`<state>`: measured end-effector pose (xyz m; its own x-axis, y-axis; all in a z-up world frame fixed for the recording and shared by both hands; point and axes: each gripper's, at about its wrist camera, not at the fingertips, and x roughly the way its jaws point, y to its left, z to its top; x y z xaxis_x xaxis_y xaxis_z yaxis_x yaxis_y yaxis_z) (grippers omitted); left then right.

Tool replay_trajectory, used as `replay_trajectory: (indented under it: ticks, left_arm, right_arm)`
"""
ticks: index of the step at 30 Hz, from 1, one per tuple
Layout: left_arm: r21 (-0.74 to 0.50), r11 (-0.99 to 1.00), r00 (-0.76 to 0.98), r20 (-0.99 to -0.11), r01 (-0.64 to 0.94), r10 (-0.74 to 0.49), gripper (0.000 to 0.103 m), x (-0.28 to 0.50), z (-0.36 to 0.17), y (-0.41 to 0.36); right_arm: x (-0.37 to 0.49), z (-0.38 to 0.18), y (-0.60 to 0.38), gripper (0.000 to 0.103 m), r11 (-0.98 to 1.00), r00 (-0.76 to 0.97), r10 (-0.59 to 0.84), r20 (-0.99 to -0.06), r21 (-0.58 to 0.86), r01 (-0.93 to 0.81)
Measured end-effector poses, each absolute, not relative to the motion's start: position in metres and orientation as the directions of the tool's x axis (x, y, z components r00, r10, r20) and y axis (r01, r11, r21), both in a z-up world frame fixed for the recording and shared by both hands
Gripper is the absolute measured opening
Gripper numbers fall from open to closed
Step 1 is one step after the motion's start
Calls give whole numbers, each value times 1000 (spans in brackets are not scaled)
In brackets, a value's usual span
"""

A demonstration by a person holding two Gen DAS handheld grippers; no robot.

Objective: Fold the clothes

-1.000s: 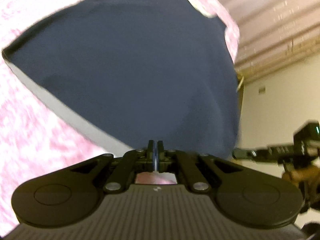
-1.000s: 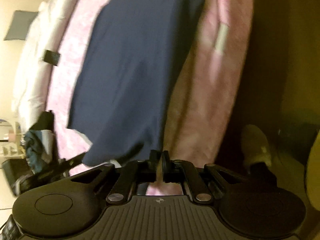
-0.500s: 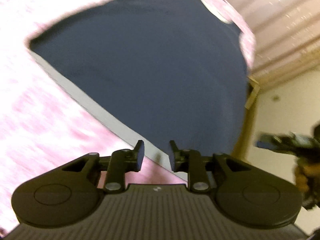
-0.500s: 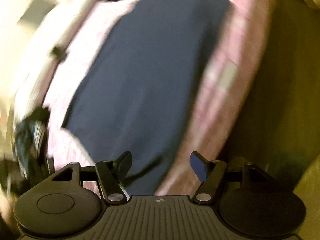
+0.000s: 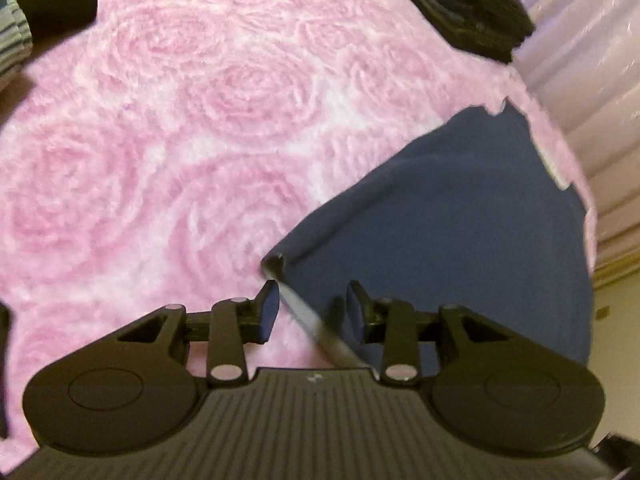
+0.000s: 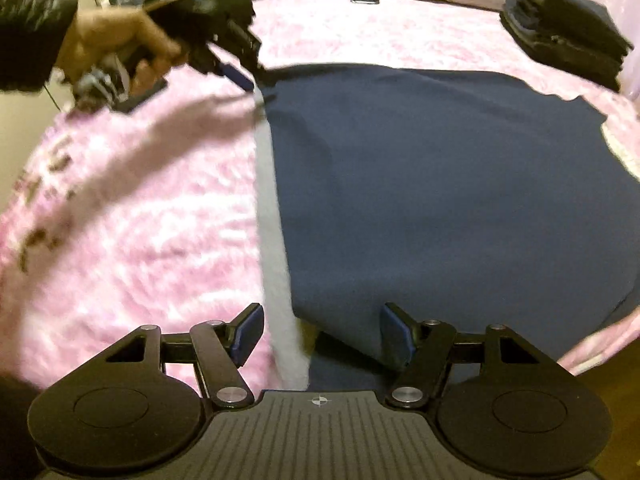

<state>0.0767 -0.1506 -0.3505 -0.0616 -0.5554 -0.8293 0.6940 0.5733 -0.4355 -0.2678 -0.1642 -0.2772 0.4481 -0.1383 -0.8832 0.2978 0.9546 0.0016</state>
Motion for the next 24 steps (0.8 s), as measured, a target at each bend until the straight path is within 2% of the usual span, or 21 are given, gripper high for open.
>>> replay_trajectory:
  ticks: [5,12,13,15,16,17,18,19,21,24]
  left_arm:
    - [-492,525,-110,-794,694,-598,28,71,-353,-162]
    - [-527,520,-118,-769,672,-628,28,86,-362,-171]
    - [-532,508,-131,-767,677,-628,27,86,-363,-172]
    - [-530,489,-148,-768,693,-623,13,85,-363,-175]
    - [-530,482,-157,-770,698,-619,10,84,-363,-176]
    - [-531,480,-164,-772,698,-615,3,84,-364,-177]
    - [-536,481,-167,-769,694,-617,0,85,-364,-176]
    - [-547,481,-165,-760,685,-629,0,87,-362,-175]
    - [-567,482,-152,-738,668,-657,0,92,-355,-172]
    - [-599,508,-59,-681,619,-730,0,123,-332,-160]
  right_arm:
    - [-269,-286,-156,68,936,378,-241,-894,-111,333]
    - [-249,-299,-134,68,952,374,-259,-891,-169,257]
    - [-246,-301,-132,68,948,370,-279,-886,-193,252]
    - [-238,-305,-133,67,938,359,-317,-878,-233,258]
    - [-233,-308,-137,56,932,349,-333,-876,-249,264]
    - [-231,-310,-139,33,929,336,-340,-878,-260,262]
    - [-230,-312,-140,24,928,323,-343,-882,-267,259]
    - [-231,-312,-142,9,928,316,-341,-885,-265,261]
    - [-233,-311,-146,4,929,309,-337,-889,-261,263]
    - [-232,-290,-148,3,932,365,-333,-869,-246,265]
